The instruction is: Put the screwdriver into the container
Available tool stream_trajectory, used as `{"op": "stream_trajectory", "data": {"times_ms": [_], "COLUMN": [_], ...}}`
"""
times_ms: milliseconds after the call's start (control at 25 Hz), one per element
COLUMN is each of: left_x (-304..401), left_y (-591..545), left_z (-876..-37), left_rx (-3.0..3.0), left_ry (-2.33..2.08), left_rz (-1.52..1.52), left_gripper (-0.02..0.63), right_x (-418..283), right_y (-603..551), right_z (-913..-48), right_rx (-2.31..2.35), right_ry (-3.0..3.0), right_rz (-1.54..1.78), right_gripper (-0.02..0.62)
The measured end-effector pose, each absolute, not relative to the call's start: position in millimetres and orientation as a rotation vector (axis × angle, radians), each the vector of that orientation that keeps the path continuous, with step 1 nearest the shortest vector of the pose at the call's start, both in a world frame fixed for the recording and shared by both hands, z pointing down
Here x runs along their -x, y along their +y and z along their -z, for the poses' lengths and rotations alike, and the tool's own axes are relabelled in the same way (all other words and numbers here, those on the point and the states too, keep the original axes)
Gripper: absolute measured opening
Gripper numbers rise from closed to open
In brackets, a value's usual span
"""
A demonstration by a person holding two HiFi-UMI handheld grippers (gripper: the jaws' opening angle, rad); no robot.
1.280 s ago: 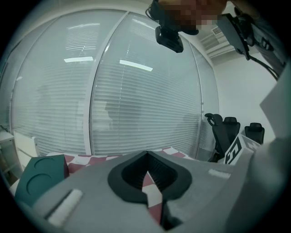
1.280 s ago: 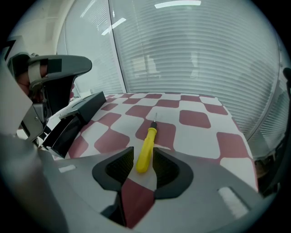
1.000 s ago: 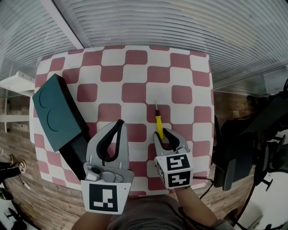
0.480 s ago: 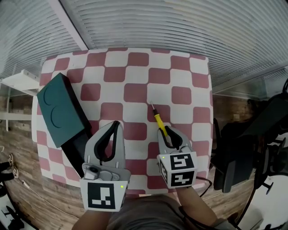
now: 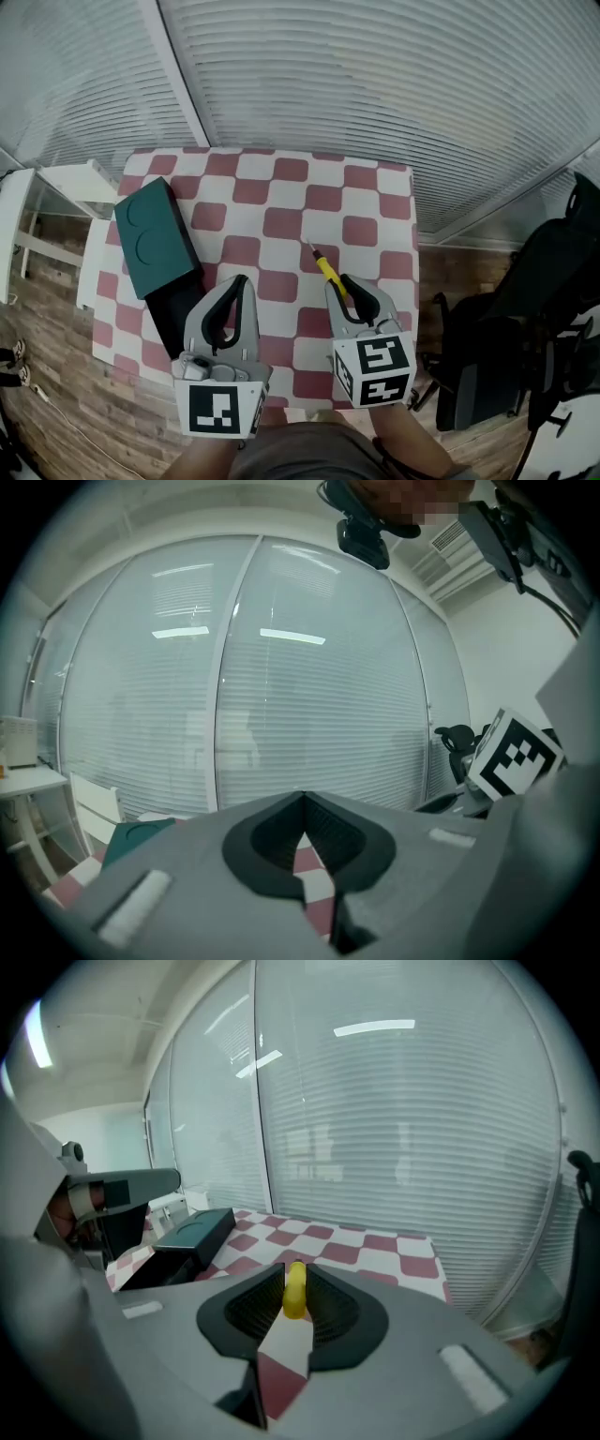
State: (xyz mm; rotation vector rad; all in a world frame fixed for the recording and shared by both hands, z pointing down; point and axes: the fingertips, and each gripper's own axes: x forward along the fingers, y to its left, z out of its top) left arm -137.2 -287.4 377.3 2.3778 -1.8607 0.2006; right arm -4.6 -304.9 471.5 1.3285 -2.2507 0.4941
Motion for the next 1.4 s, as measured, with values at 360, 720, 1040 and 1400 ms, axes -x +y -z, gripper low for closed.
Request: {"op": "stream_trajectory", "data": {"times_ms": [360, 720, 1040, 1400], "left_x": [146.1, 165.2, 206.7, 269.8], "left_y": [-232.9, -163.5, -129.2, -119.0], "left_z": [-340.4, -311.9, -317.3, -303.7], "left_rx": [-2.283, -2.106, -1.969, -1.980], "left_ry": [-2.101, -2.318, -2.415, -2.464], "left_rz": [-0.112, -0.048, -0.047, -0.028], "left_gripper": [0.002, 0.002, 0.002, 0.002], "right_x": [31.1, 66.6, 115.6, 198.4], "right_y": [-284.5, -239.7, -207.9, -195.4], "right_z": [-398.1, -348.8, -342.4, -348.0], "right_rx": [-1.193, -0.970, -0.817, -0.711], "right_ry": [-2.491, -2.645, -2.695, -2.712], "right_rz": [-0.276, -0.123, -0.059, -0.046], "right_gripper": [0.095, 0.095, 0.095, 0.095]}}
